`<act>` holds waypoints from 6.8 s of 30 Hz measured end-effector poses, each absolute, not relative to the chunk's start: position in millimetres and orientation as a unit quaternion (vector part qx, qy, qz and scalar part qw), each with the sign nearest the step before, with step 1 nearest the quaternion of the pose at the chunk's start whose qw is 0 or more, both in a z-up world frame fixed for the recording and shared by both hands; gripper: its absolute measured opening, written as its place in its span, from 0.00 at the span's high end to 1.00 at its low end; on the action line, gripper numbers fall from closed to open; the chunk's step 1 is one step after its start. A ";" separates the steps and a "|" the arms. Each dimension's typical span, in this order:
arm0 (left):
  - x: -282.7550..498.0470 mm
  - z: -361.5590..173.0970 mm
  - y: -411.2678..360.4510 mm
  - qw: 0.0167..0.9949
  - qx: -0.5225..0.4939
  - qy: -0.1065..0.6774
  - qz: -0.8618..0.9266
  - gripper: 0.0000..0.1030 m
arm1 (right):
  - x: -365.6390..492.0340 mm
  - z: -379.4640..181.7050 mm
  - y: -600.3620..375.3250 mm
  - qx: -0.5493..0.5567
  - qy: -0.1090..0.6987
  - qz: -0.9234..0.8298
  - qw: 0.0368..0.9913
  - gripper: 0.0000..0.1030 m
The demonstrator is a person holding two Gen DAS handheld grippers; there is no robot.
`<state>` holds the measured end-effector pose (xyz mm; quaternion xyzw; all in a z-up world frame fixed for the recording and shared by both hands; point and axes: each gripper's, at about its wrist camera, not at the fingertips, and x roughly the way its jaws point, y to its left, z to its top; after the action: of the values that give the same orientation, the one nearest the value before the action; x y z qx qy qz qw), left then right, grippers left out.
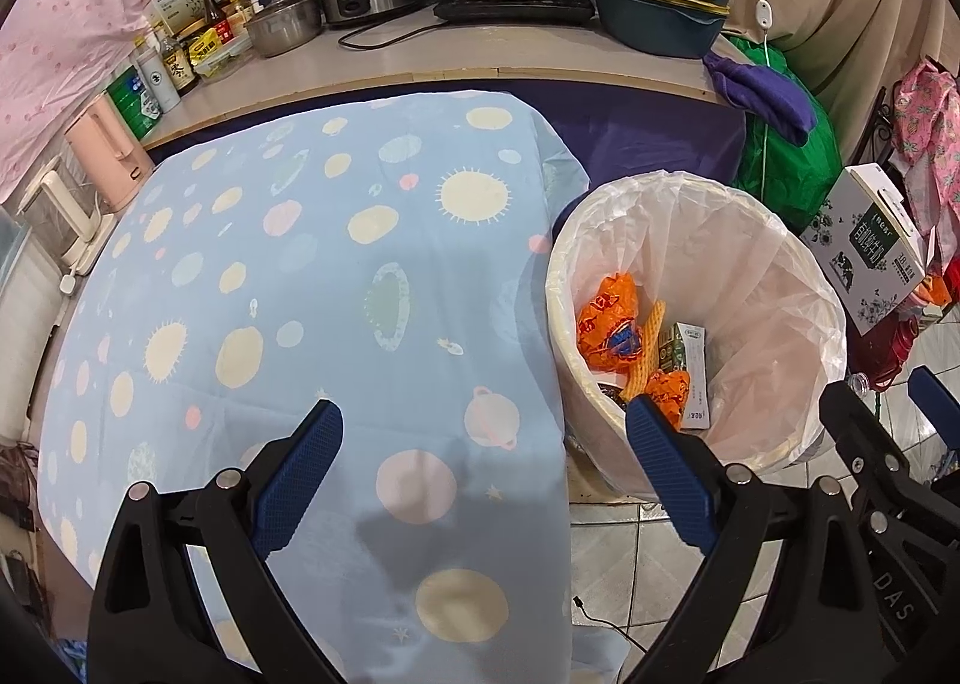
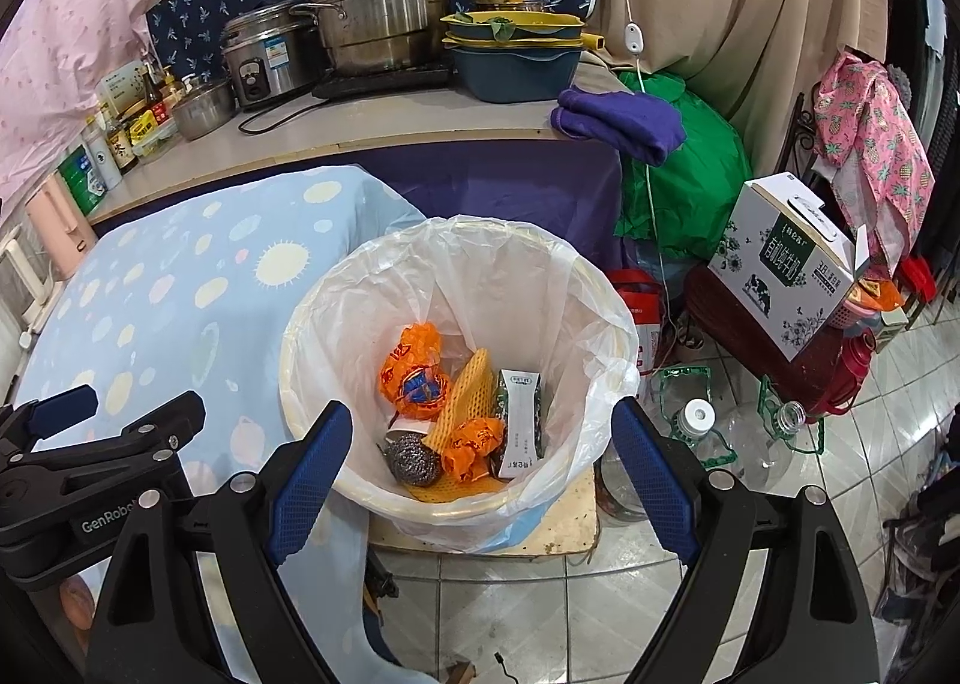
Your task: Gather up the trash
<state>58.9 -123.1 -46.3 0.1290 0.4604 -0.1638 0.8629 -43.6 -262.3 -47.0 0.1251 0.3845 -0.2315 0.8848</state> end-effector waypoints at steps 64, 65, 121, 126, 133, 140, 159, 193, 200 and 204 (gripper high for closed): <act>56.8 -50.5 -119.8 0.859 0.139 0.464 -0.165 0.12 | -40.6 -56.0 -256.9 0.122 0.394 -0.228 0.882 0.18; 56.8 -50.5 -119.8 0.859 0.139 0.464 -0.164 0.12 | -40.6 -55.8 -257.3 0.123 0.394 -0.228 0.882 0.18; 62.5 -58.5 -112.1 0.856 0.141 0.474 -0.152 0.12 | -34.2 -62.7 -254.8 0.122 0.402 -0.221 0.880 0.18; 63.4 -59.0 -111.7 0.857 0.141 0.473 -0.149 0.12 | -34.1 -63.9 -255.9 0.123 0.404 -0.221 0.879 0.18; 60.9 -58.1 -113.0 0.860 0.148 0.464 -0.150 0.12 | -33.7 -64.3 -256.5 0.122 0.405 -0.221 0.879 0.18; 57.8 -58.9 -115.2 0.860 0.159 0.462 -0.148 0.12 | -33.9 -64.9 -256.5 0.122 0.406 -0.220 0.879 0.18; 64.1 -70.4 -126.1 0.831 0.185 0.500 -0.159 0.12 | -25.1 -62.4 -263.1 0.122 0.424 -0.214 0.871 0.18; 69.4 -67.3 -127.6 0.831 0.201 0.492 -0.166 0.12 | -24.9 -62.7 -269.3 0.124 0.432 -0.225 0.864 0.18; 67.9 -64.9 -124.7 0.833 0.198 0.489 -0.168 0.12 | -24.7 -59.6 -263.2 0.120 0.430 -0.226 0.866 0.18; 68.0 -64.4 -122.4 0.833 0.196 0.489 -0.168 0.12 | -24.2 -58.4 -259.9 0.118 0.430 -0.226 0.866 0.18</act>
<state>68.0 -122.4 -64.4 0.1958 0.4889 -0.1681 0.8333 -24.2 -259.9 -58.4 0.1178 0.4300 -0.2258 0.8662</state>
